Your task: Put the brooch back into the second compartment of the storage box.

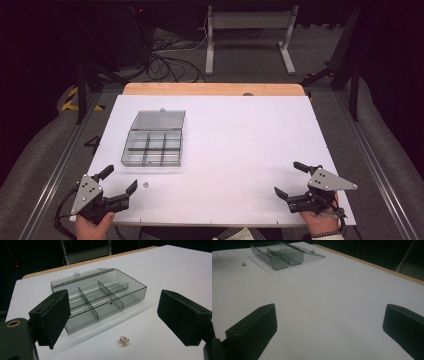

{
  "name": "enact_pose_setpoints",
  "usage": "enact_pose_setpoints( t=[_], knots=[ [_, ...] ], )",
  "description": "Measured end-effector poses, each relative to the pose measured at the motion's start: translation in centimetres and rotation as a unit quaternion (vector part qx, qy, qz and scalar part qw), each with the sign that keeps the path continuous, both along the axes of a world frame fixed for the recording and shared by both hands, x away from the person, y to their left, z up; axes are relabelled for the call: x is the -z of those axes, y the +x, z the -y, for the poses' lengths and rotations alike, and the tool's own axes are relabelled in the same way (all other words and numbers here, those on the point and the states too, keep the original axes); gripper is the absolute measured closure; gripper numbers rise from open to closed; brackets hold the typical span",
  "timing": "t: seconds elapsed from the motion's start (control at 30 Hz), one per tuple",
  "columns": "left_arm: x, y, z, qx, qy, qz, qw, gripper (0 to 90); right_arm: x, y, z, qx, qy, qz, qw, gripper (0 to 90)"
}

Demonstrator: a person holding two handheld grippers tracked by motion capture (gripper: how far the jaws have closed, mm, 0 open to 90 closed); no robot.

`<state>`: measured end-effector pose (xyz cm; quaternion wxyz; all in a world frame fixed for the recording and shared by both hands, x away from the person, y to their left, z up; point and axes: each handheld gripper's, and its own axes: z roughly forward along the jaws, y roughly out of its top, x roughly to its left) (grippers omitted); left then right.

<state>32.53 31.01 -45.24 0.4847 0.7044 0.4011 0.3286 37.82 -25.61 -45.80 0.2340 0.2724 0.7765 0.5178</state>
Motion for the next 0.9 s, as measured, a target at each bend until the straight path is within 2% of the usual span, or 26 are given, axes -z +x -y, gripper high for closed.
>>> enact_pose_setpoints(
  t=[0.13, 0.23, 0.57, 0.9],
  knots=[
    [-0.04, -0.01, -0.02, -0.001, -0.006, 0.0, 1.0, 11.8, 0.02, -0.01, 0.05, 0.001, 0.002, 0.0, 1.0, 0.2],
    [-0.04, 0.0, -0.02, -0.001, -0.002, -0.003, 1.0, 12.1, 0.08, 0.04, 0.0, 0.001, 0.002, -0.002, 1.0, 0.2],
    [-0.24, -0.1, -0.07, 0.001, -0.007, 0.0, 1.0, 12.1, 0.12, 0.1, -0.06, -0.003, 0.001, -0.002, 1.0, 0.3],
    [-0.51, 0.24, -0.19, 0.003, -0.014, -0.015, 0.9998, 12.4, 0.19, 0.21, -0.21, -0.004, -0.002, -0.005, 1.0, 0.3]
  ],
)
